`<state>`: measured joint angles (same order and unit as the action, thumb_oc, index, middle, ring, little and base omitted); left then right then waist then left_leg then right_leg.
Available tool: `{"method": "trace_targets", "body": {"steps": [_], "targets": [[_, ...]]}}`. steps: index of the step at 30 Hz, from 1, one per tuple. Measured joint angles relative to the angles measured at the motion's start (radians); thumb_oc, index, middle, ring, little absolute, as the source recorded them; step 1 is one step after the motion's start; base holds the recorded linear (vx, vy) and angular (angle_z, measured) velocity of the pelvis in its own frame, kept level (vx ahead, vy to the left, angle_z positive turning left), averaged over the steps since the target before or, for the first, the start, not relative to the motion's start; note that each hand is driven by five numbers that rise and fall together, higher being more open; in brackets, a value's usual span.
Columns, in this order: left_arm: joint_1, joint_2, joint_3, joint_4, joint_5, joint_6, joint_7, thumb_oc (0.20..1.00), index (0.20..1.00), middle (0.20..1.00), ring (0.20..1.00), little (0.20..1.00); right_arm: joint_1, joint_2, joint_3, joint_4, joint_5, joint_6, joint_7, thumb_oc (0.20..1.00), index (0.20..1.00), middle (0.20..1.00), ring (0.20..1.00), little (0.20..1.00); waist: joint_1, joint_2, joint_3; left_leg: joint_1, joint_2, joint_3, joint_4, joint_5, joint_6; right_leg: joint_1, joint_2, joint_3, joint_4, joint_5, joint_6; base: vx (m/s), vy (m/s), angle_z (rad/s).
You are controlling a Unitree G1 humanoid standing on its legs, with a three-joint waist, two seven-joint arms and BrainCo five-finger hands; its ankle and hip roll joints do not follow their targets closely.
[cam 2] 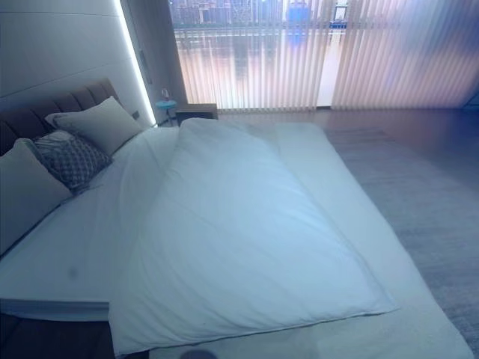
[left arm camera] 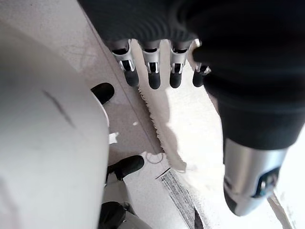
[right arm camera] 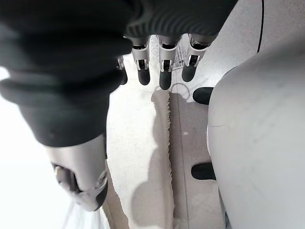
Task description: Make the bed
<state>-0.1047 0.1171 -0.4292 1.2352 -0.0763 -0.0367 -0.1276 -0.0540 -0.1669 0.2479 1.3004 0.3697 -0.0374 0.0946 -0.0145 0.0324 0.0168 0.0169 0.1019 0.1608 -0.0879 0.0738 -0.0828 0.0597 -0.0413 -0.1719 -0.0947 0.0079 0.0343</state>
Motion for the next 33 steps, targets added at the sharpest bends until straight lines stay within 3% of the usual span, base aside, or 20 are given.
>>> {"method": "trace_targets", "body": {"steps": [6, 11, 13, 16, 19, 23, 33], "targets": [[-0.010, 0.003, 0.023, -0.044, -0.094, -0.023, 0.028, 1.000, 1.000, 1.000, 1.000, 1.000, -0.007, -0.003, 0.013, -0.039, 0.022, -0.008, -0.003, 1.000, 1.000, 1.000, 1.000, 1.000, -0.001, -0.013, 0.038, -0.076, 0.002, -0.010, 0.027, 0.006, -0.002, -0.059, 0.002, -0.005, 0.000, 0.008, -0.004, -0.11, -0.044, 0.03], [-0.143, 0.019, 0.067, -0.139, -0.279, -0.056, 0.095, 1.000, 1.000, 1.000, 1.000, 1.000, -0.096, 0.006, 0.081, -0.119, 0.086, -0.028, -0.019, 1.000, 1.000, 1.000, 1.000, 1.000, 0.001, -0.029, 0.198, -0.205, 0.017, -0.029, 0.092, 0.021, -0.003, -0.196, 0.020, -0.016, 0.101, 0.006, -0.015, -0.26, -0.069, 0.02], [-0.256, 0.027, 0.092, -0.139, -0.411, -0.073, 0.130, 1.000, 1.000, 1.000, 1.000, 1.000, -0.157, 0.005, 0.103, -0.139, 0.134, -0.044, -0.034, 1.000, 1.000, 1.000, 1.000, 1.000, -0.004, -0.055, 0.272, -0.288, 0.020, -0.049, 0.165, 0.021, -0.003, -0.295, 0.008, -0.025, 0.214, -0.035, -0.024, -0.18, -0.015, 0.11], [-0.341, 0.029, 0.149, -0.143, -0.522, -0.089, 0.159, 1.000, 1.000, 1.000, 1.000, 1.000, -0.201, 0.002, 0.102, -0.173, 0.162, -0.055, -0.040, 1.000, 1.000, 1.000, 1.000, 1.000, -0.008, -0.073, 0.312, -0.345, 0.017, -0.050, 0.181, 0.019, -0.005, -0.405, -0.012, -0.018, 0.340, -0.084, -0.027, -0.16, 0.022, 0.00], [-0.399, 0.040, 0.220, -0.156, -0.670, -0.094, 0.191, 1.000, 1.000, 1.000, 1.000, 1.000, -0.243, 0.001, 0.114, -0.218, 0.181, -0.056, -0.044, 1.000, 1.000, 1.000, 1.000, 1.000, -0.027, -0.091, 0.340, -0.440, 0.008, -0.034, 0.256, -0.004, -0.004, -0.540, -0.040, 0.006, 0.481, -0.128, -0.030, -0.11, 0.008, -0.10], [-0.463, 0.039, 0.340, -0.161, -0.815, -0.122, 0.219, 1.000, 1.000, 1.000, 1.000, 1.000, -0.274, 0.001, 0.115, -0.267, 0.202, -0.059, -0.061, 1.000, 1.000, 1.000, 1.000, 1.000, -0.051, -0.104, 0.381, -0.548, 0.021, -0.032, 0.367, -0.029, -0.003, -0.648, -0.043, 0.024, 0.576, -0.144, -0.040, -0.07, 0.019, -0.10], [-0.523, -0.016, 0.473, -0.270, -1.063, -0.220, 0.257, 1.000, 1.000, 1.000, 1.000, 1.000, -0.289, 0.003, 0.125, -0.354, 0.236, -0.073, -0.080, 1.000, 1.000, 1.000, 1.000, 1.000, -0.061, -0.119, 0.398, -0.676, 0.045, -0.057, 0.451, -0.049, -0.009, -0.754, -0.028, 0.017, 0.622, -0.145, -0.052, -0.01, 0.007, -0.02]]}}
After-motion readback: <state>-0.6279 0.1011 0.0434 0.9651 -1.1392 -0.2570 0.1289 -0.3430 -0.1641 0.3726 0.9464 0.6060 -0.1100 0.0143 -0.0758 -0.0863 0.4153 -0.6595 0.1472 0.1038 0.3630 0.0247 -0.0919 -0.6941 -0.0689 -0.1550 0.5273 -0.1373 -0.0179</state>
